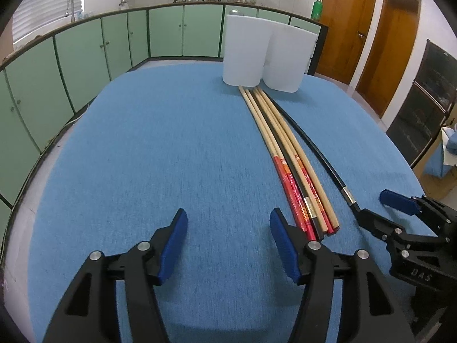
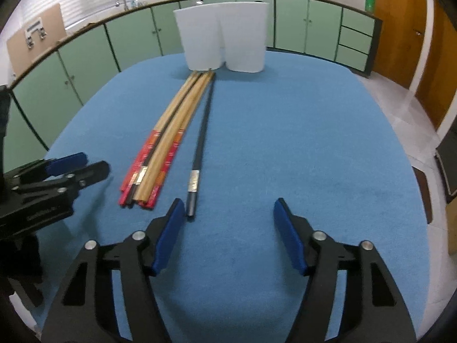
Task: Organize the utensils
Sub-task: 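Grasp the black chopstick with the right gripper, then grasp a red-patterned chopstick with the left gripper, then carry both chopsticks to the white holder and insert them, opening both grippers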
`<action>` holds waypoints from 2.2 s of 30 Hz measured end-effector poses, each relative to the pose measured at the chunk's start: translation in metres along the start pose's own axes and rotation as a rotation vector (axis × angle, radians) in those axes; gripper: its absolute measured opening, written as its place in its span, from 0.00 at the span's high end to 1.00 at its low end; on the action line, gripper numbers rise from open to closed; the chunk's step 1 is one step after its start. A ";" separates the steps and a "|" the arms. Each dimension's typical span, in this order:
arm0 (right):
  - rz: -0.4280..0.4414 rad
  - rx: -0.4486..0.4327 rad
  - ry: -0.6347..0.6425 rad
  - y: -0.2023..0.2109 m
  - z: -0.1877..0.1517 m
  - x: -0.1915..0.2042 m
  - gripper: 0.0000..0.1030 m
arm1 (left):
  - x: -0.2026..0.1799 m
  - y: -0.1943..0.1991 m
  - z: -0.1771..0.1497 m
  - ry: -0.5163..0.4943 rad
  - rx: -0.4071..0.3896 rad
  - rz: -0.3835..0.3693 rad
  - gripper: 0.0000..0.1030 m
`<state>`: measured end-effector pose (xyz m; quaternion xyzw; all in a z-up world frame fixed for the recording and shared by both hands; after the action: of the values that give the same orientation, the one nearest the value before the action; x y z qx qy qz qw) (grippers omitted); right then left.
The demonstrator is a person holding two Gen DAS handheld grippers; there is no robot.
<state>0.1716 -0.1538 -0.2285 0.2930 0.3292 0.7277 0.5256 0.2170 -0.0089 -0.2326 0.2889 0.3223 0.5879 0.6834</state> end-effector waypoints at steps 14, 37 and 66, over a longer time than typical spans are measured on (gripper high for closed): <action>0.011 -0.009 -0.002 0.001 0.002 0.007 0.94 | -0.020 0.003 -0.011 -0.060 0.026 -0.021 0.39; 0.007 -0.008 -0.028 0.003 -0.001 -0.006 0.93 | -0.035 -0.007 -0.007 -0.083 0.012 0.005 0.70; 0.039 -0.309 0.017 0.116 0.096 -0.008 0.94 | -0.036 0.118 0.091 -0.119 -0.329 0.000 0.94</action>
<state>0.1821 -0.1720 -0.0791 0.2089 0.2119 0.7822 0.5474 0.2111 -0.0290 -0.0807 0.2075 0.1807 0.6146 0.7393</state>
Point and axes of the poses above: each gripper's, at about its wrist camera, not at the fingertips, and y roughly against the way its jaws point, x to its left, z to its top, the point moved 10 cm from there along -y, roughly the way its jaws point
